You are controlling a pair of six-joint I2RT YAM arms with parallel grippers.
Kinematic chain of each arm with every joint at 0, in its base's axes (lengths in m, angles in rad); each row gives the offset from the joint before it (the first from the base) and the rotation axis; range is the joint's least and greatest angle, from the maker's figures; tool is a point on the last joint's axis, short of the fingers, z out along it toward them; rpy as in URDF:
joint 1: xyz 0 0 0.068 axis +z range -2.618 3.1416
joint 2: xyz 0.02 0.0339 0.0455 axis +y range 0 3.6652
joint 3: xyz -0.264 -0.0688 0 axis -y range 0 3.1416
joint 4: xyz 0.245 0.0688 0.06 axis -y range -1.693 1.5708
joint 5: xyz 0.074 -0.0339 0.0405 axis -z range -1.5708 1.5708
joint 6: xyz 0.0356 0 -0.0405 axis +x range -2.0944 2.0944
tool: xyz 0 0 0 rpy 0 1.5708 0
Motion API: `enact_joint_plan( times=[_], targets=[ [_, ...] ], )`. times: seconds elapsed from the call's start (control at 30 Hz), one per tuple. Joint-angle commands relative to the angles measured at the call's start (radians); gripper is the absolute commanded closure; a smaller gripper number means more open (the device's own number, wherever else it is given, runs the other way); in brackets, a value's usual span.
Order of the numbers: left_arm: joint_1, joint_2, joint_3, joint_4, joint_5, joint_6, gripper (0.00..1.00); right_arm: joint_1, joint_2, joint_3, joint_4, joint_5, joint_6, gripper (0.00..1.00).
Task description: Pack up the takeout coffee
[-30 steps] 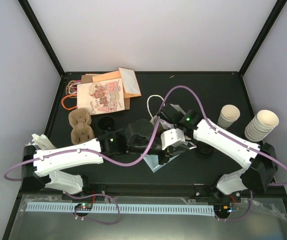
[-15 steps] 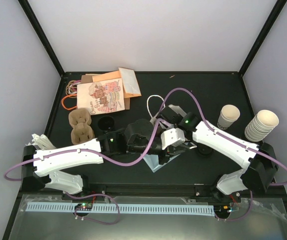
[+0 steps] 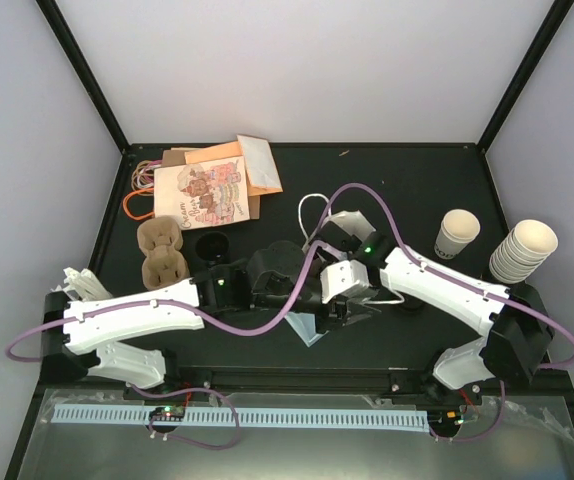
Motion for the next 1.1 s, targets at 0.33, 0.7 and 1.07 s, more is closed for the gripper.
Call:
enact_joint_plan(
  times=[0.33, 0.7, 1.07],
  targets=[
    [0.0, -0.186, 0.129, -0.235, -0.344, -0.073, 0.27, 0.013, 0.004, -0.013, 0.031, 0.005, 0.015, 0.65],
    [0.307, -0.183, 0.257, -0.616, -0.291, -0.27, 0.16, 0.012, 0.0, -0.01, 0.033, 0.006, 0.009, 0.65],
    [0.418, -0.065, 0.251, -0.618, -0.128, -0.224, 0.32, 0.013, -0.005, -0.007, 0.035, 0.007, 0.008, 0.65]
  ],
)
